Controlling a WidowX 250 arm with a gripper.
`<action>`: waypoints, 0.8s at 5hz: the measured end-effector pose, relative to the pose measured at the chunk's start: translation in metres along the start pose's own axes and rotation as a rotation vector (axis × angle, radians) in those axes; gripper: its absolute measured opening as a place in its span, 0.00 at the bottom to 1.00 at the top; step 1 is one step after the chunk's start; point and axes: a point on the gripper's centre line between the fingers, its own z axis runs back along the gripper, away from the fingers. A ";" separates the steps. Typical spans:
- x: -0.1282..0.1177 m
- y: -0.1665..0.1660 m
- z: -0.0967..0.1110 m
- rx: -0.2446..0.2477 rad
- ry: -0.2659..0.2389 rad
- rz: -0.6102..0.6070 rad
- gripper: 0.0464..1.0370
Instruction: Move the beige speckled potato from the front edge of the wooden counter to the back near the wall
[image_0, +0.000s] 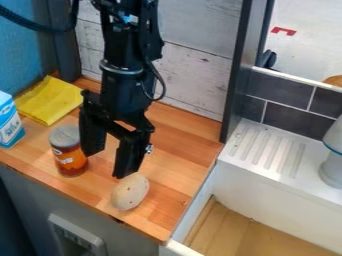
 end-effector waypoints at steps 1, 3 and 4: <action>0.000 0.000 -0.007 -0.002 0.020 0.002 0.96; 0.022 0.014 -0.026 0.015 -0.191 0.073 0.96; 0.035 0.011 -0.041 -0.008 -0.223 0.100 0.96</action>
